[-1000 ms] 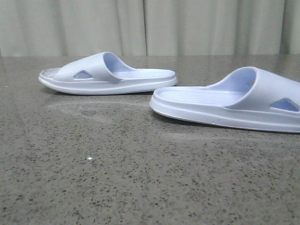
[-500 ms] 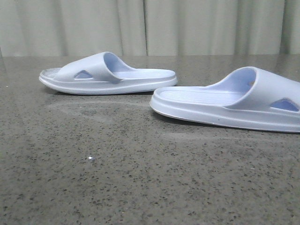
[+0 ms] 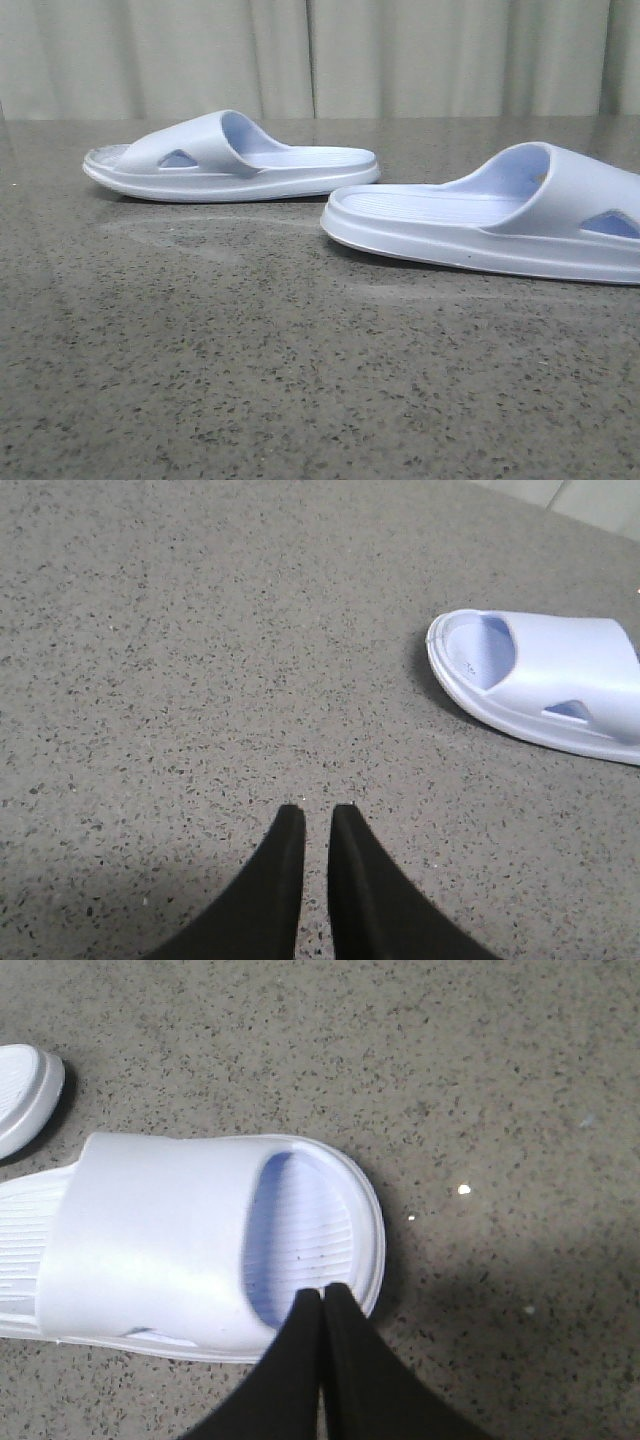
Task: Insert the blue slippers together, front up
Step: 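Grasp each slipper's toe edge, left gripper one, right gripper the other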
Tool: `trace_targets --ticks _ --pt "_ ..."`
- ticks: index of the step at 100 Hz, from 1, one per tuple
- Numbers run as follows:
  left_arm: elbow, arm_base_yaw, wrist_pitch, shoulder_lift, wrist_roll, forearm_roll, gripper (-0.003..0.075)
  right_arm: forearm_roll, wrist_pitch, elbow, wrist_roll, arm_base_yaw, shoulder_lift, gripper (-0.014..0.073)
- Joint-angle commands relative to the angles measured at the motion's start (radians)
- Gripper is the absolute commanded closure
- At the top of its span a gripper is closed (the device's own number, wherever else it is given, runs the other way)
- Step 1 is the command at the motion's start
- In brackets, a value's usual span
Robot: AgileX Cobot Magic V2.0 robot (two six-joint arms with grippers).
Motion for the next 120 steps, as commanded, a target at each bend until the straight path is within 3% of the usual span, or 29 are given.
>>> trace_targets --ticks 1,12,27,34,52,70,101,120 --pt "-0.044 -0.004 -0.063 0.041 0.036 -0.035 0.0703 0.007 -0.026 -0.057 -0.032 0.0 0.031 0.0671" --pt "-0.044 -0.004 -0.065 0.074 0.141 -0.144 0.0669 0.007 0.003 -0.082 -0.045 0.0 0.072 0.0602" --pt "-0.044 -0.004 -0.065 0.112 0.3 -0.338 0.0503 0.016 0.019 -0.097 -0.045 0.0 0.111 0.0349" --pt "-0.044 -0.004 -0.063 0.131 0.334 -0.384 0.0449 0.017 0.019 -0.097 -0.045 0.0 0.119 0.0289" --pt "-0.046 -0.004 -0.034 0.162 0.394 -0.467 0.044 -0.003 -0.002 -0.109 -0.05 -0.007 0.14 0.0286" --pt "-0.046 -0.004 -0.028 0.188 0.397 -0.477 0.044 0.016 0.057 -0.155 -0.094 -0.124 0.212 0.0286" --pt "-0.046 -0.004 -0.027 0.19 0.413 -0.477 0.044 0.528 0.292 -0.167 -0.527 -0.36 0.443 0.0286" --pt "-0.046 -0.004 -0.027 0.19 0.415 -0.477 0.044 0.654 0.41 -0.167 -0.645 -0.43 0.569 0.0286"
